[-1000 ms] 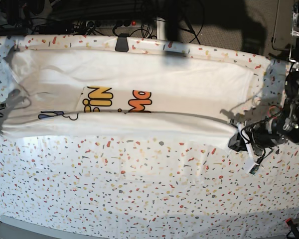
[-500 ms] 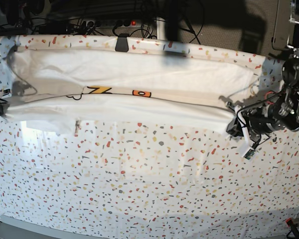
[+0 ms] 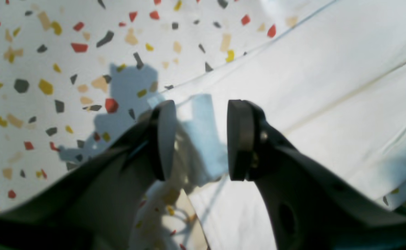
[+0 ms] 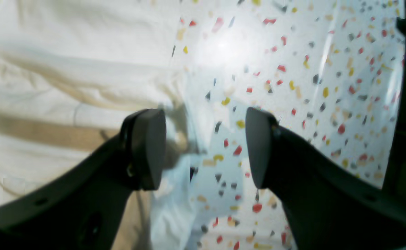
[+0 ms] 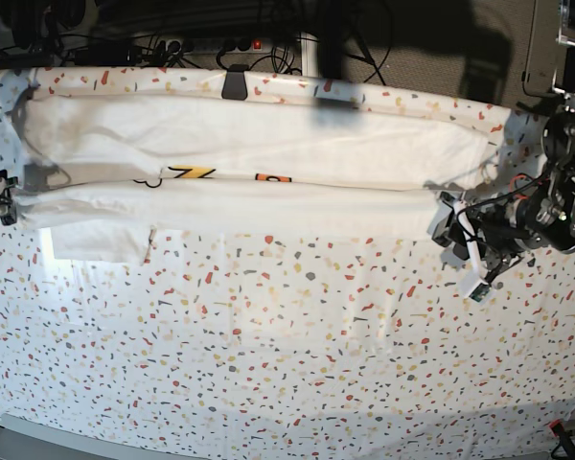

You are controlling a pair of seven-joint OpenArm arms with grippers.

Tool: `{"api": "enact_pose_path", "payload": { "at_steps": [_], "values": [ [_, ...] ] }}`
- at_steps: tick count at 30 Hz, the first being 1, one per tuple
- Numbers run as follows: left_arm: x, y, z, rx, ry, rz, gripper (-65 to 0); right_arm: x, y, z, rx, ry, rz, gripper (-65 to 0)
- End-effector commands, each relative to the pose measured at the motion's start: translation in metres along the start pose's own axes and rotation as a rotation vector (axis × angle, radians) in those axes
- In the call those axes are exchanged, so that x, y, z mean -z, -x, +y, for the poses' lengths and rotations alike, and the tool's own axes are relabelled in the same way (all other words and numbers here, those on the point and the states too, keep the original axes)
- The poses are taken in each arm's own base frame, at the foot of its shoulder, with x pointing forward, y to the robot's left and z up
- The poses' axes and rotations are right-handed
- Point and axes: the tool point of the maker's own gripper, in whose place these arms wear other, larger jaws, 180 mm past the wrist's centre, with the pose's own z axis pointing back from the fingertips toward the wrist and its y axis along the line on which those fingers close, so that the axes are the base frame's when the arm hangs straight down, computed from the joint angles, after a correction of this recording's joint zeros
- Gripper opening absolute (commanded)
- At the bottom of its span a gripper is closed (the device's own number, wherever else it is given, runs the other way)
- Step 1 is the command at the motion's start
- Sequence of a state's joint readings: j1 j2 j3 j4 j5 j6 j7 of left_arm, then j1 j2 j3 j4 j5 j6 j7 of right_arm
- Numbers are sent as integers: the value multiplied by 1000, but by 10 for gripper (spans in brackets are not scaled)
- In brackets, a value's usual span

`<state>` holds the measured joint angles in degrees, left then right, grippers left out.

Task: Fold the T-shirt properly
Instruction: 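Open both grippers to release the folded hem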

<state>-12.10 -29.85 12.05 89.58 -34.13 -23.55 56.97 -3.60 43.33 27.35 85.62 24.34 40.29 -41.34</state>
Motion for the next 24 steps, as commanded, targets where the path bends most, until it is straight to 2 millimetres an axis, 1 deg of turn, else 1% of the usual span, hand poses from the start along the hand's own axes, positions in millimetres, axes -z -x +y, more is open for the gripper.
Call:
{"api": "enact_pose_path", "payload": {
  "at_steps": [1, 3, 6, 8, 9, 12, 15, 18, 24],
  "values": [
    [-8, -20, 7, 16, -17, -64, -413, -9, -30, -15, -5, 28, -87, -288],
    [-7, -25, 5, 14, -11, -90, -413, -12, -46, -26, 77, 58, -122, -288],
    [-4, -28, -1, 7, 1, -103, -413, -13, -67, -28, 130, 45, -167, -288],
    [-2, -30, -5, 3, 10, -110, -413, -12, -77, -30, 155, 43, -192, -288],
    [-1, -31, -7, 1, 15, -113, -413, -8, -78, -31, 177, 40, -198, -288],
    [1, -34, -12, -5, 26, -122, -413, 9, -68, -36, 277, 22, -182, -296],
    [3, -36, -16, -9, 35, -133, -413, 32, -52, -42, 408, -6, -145, -338],
    [3, -38, -16, -10, 37, -141, -413, 52, -42, -43, 489, -60, -119, -340],
    [3, -38, -16, -10, 36, -141, -413, 79, -28, -43, 655, -111, -103, -340]
  ]
}}
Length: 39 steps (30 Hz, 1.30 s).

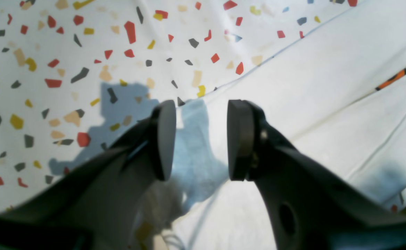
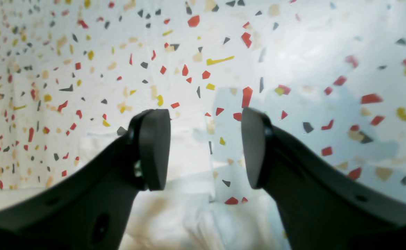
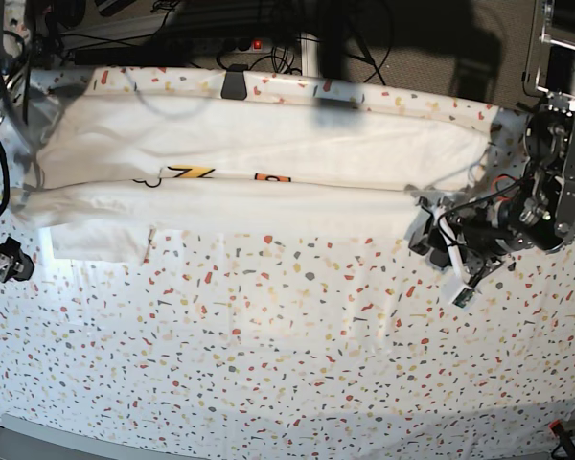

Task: Fold the T-shirt properly
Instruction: 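Open both grippers to release the folded hem, then grasp opposite ends of the folded shirt with left and right grippers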

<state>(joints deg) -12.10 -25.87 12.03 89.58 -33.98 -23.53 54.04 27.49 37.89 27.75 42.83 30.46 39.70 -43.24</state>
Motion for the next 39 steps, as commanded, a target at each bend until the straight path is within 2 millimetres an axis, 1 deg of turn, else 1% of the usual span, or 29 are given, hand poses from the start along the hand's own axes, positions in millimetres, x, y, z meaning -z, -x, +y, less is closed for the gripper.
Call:
{"api": "enact_pose_path", "payload": {
  "at_steps": [1, 4, 9, 13, 14, 15, 18, 20, 22, 24, 25, 26, 27, 29, 31, 33, 35, 39],
  "values": [
    [-7, -18, 6, 17, -12, -52, -413, -6, -23, -5, -8, 12, -56, -340],
    [-7, -19, 6, 17, -12, -56, -413, 8, -4, -8, 4, 31, -21, -340],
    [-7, -19, 6, 16, -12, -56, -413, 28, 18, 9, 6, 11, 13, -340],
    [-7, -19, 6, 17, -12, -55, -413, 37, 27, 23, 8, -12, 28, -349],
    [-7, -19, 6, 17, -12, -55, -413, 38, 28, 24, 9, -15, 29, -385],
    [-7, -19, 6, 17, -12, -55, -413, 39, 28, 25, 10, -16, 30, -440],
    [-7, -19, 6, 17, -13, -56, -413, 38, 27, 24, 9, -14, 29, -650],
    [-7, -18, 13, 49, -54, -49, -413, 37, 27, 22, 7, -11, 28, -650],
    [-9, -15, 32, 101, -157, -25, -413, 36, 25, 21, 6, -9, 25, -650],
    [-13, -10, 53, 81, -277, 5, -413, 35, 25, 19, 5, -5, 25, -650],
    [-16, -6, 60, 60, -317, 24, -413, 34, 24, 18, 5, -4, 25, -650],
    [-16, -2, 62, 45, -330, 43, -413, 34, 24, 17, 4, -2, 23, -650],
    [-16, 1, 61, 33, -322, 63, -413, 34, 23, 17, 4, -2, 23, -650],
    [-14, 7, 52, -9, -272, 89, -413, 34, 23, 17, 4, -2, 20, -650],
    [-12, 6, 45, -34, -232, 79, -413, 34, 23, 18, 6, -4, 18, -650],
    [-11, 4, 43, -40, -222, 66, -413, 34, 22, 18, 8, -5, 16, -650],
    [-11, 6, 42, -40, -220, 71, -413, 34, 23, 18, 8, -5, 18, -650],
    [-9, 18, 38, -49, -211, 93, -413, 34, 23, 18, 8, -5, 20, -650]
  ]
}}
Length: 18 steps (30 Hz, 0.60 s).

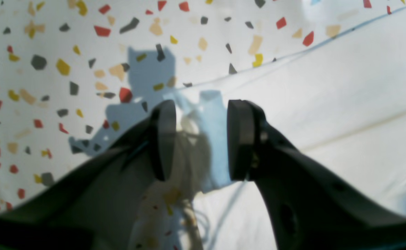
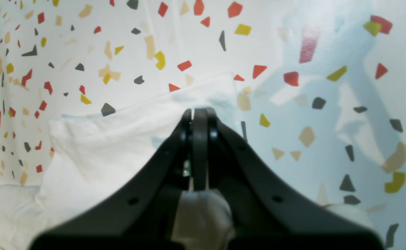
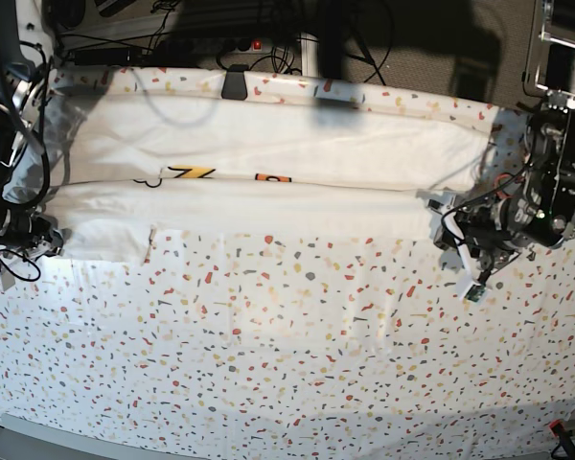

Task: Fold the T-shirt properly
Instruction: 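Grasp opposite ends of the folded shirt with left and right grippers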

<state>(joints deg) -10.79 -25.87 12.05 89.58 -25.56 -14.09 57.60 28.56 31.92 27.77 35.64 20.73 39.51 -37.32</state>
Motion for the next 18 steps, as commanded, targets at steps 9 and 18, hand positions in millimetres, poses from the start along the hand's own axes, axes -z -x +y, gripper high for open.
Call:
{"api": "enact_pose_path", "payload": {
  "at_steps": [9, 18],
  "values": [
    [-2, -5, 3, 18, -23, -76, -413, -10, -32, -1, -13, -3, -78, -650],
    [-2, -8, 3, 21, -27, -100, -413, -10, -32, -1, -13, -3, -78, -650]
  ]
}}
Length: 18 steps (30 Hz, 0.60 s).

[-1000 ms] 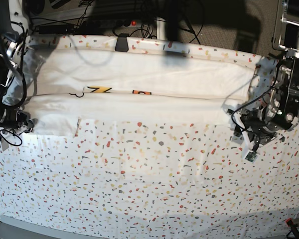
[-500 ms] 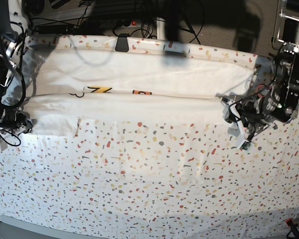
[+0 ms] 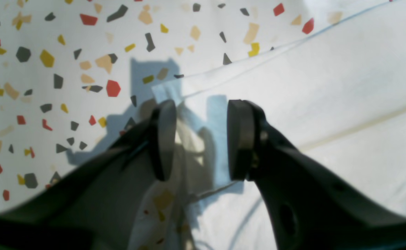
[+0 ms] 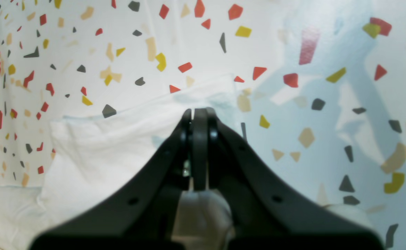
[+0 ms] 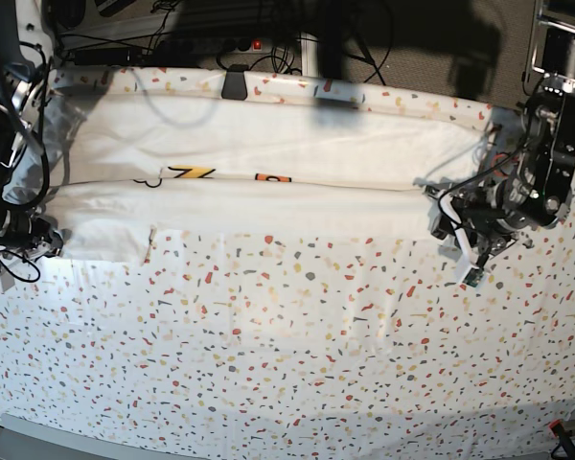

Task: Fold the T-shirt properly
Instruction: 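Grasp opposite ends of the folded shirt with left and right grippers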

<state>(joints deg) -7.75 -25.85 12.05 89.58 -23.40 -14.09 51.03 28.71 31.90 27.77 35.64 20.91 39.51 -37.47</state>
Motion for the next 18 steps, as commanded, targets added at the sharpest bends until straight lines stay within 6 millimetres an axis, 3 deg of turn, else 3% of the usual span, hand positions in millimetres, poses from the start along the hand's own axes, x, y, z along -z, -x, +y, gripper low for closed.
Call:
{"api": "enact_pose_path", "payload": {
  "at_steps": [1, 18],
  "values": [
    [-5, -15, 7, 13, -16, -43, -413, -10, -31, -2, -15, -1, -76, -650],
    [-2, -17, 10, 13, -26, -69, -450, -10, -31, -2, -15, 0, -76, -650]
  ]
}}
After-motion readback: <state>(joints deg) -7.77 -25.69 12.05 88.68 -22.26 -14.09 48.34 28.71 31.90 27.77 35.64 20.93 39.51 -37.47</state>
